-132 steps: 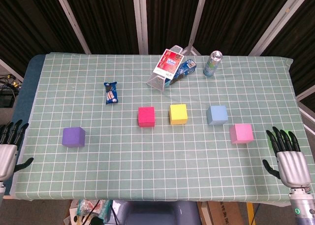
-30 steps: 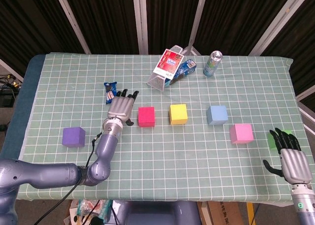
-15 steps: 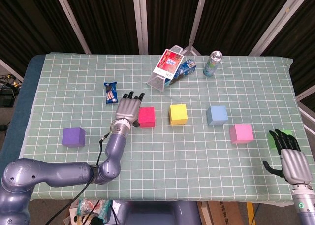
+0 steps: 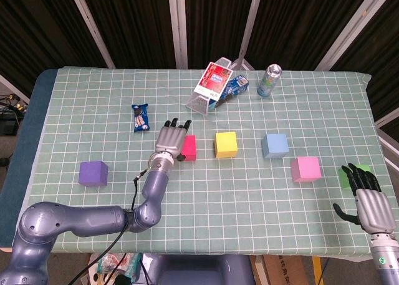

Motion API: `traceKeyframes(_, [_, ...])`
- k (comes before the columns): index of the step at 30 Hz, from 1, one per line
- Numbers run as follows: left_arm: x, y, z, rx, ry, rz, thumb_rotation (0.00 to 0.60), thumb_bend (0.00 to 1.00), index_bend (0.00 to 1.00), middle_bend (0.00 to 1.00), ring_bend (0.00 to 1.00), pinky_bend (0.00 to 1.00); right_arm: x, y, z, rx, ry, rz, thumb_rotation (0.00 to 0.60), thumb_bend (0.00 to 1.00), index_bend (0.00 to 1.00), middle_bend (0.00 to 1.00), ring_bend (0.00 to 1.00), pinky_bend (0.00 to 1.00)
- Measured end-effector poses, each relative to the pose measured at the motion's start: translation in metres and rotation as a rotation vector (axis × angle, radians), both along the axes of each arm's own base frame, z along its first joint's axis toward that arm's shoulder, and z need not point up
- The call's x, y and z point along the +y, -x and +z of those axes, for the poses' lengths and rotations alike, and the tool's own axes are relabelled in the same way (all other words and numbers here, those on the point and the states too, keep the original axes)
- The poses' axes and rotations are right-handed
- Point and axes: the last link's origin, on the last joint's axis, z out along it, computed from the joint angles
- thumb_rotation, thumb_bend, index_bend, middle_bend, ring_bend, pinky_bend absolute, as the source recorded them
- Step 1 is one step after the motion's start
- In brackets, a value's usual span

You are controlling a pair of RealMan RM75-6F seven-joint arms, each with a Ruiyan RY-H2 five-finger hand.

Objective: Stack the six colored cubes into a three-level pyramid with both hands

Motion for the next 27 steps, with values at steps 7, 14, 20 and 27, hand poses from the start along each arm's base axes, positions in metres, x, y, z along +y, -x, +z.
traceKeyframes(7, [0.002, 0.002, -0.004, 0.018, -0.003, 0.012, 0.600, 0.27, 0.04, 0.27, 0.03, 0.11, 0.000, 0.001, 0.000, -0.005, -0.001, -0.006, 0.600, 0.32, 0.00, 0.00, 0.00, 0.00])
traceKeyframes(14, [0.003, 0.000, -0.008, 0.008, 0.005, 0.011, 0.600, 0.33, 0.06, 0.31, 0.04, 0.11, 0.000, 0.000, 0.001, -0.008, -0.002, -0.009, 0.600, 0.32, 0.00, 0.00, 0.00, 0.00])
traceKeyframes(20, [0.003, -0.005, -0.012, -0.004, 0.007, -0.015, 0.600, 0.37, 0.07, 0.32, 0.04, 0.11, 0.000, 0.001, 0.000, -0.012, -0.004, -0.013, 0.600, 0.32, 0.00, 0.00, 0.00, 0.00])
traceKeyframes(27, [0.001, -0.009, -0.010, -0.024, -0.006, -0.033, 0.600, 0.37, 0.07, 0.33, 0.04, 0.11, 0.000, 0.000, 0.001, -0.015, -0.006, -0.014, 0.600, 0.32, 0.00, 0.00, 0.00, 0.00])
